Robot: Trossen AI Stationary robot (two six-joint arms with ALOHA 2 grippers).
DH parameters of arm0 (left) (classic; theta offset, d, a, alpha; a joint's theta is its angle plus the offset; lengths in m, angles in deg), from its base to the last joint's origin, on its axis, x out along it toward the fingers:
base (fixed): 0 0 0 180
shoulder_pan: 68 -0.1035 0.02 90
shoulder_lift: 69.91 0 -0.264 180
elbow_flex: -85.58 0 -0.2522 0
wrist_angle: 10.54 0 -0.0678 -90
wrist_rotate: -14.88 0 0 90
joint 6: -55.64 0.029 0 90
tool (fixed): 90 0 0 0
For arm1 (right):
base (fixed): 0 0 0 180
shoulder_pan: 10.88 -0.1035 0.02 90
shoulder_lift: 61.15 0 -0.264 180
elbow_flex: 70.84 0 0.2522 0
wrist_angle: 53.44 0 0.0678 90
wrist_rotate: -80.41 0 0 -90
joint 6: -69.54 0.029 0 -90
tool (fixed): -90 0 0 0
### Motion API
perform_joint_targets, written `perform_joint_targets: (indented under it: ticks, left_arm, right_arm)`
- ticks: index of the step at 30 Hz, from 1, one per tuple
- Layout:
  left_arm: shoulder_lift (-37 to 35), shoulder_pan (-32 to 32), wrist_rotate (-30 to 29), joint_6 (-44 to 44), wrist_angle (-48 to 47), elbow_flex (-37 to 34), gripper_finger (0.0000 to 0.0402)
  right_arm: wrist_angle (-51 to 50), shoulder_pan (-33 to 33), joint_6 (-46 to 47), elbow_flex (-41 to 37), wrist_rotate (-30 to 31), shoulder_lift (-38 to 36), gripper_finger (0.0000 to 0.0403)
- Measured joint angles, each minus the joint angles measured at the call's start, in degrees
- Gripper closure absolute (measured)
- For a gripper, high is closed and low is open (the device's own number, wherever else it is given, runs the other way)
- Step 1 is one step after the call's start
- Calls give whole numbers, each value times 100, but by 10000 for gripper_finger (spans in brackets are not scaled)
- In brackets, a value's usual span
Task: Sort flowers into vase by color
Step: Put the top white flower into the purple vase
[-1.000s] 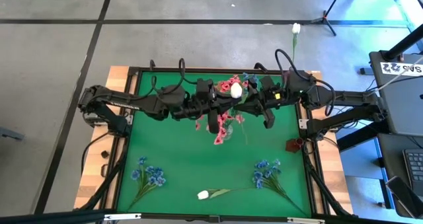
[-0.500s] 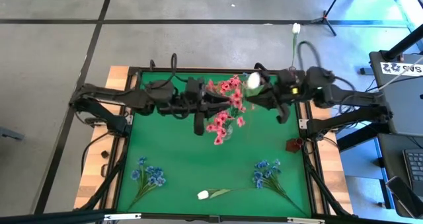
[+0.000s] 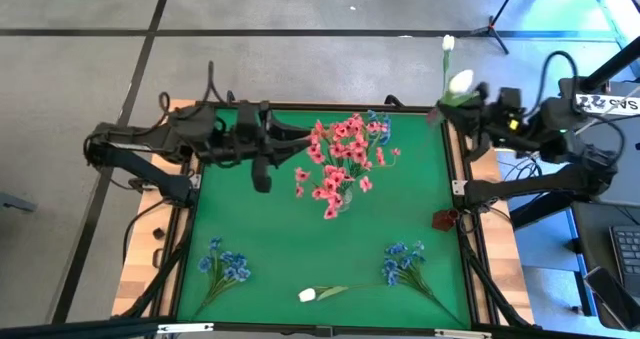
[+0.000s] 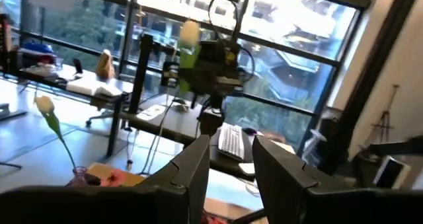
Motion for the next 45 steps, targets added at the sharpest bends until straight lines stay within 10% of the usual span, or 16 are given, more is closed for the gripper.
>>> perform_joint_targets:
  ticks: [12, 31, 45]
  left_arm:
    - [-478, 256, -118, 262, -1072, 0, 290]
    - [-457, 171, -1047, 487, -1453, 0, 290]
    - [-20, -1441, -1088, 603, -1229, 2, 290]
  right_arm:
    - [-128, 231, -1899, -493, 4970, 47, 394]
    - [3985, 4652, -1669, -2915, 2480, 531, 392]
    - [6874, 4612, -3144, -3679, 2839, 1161, 398]
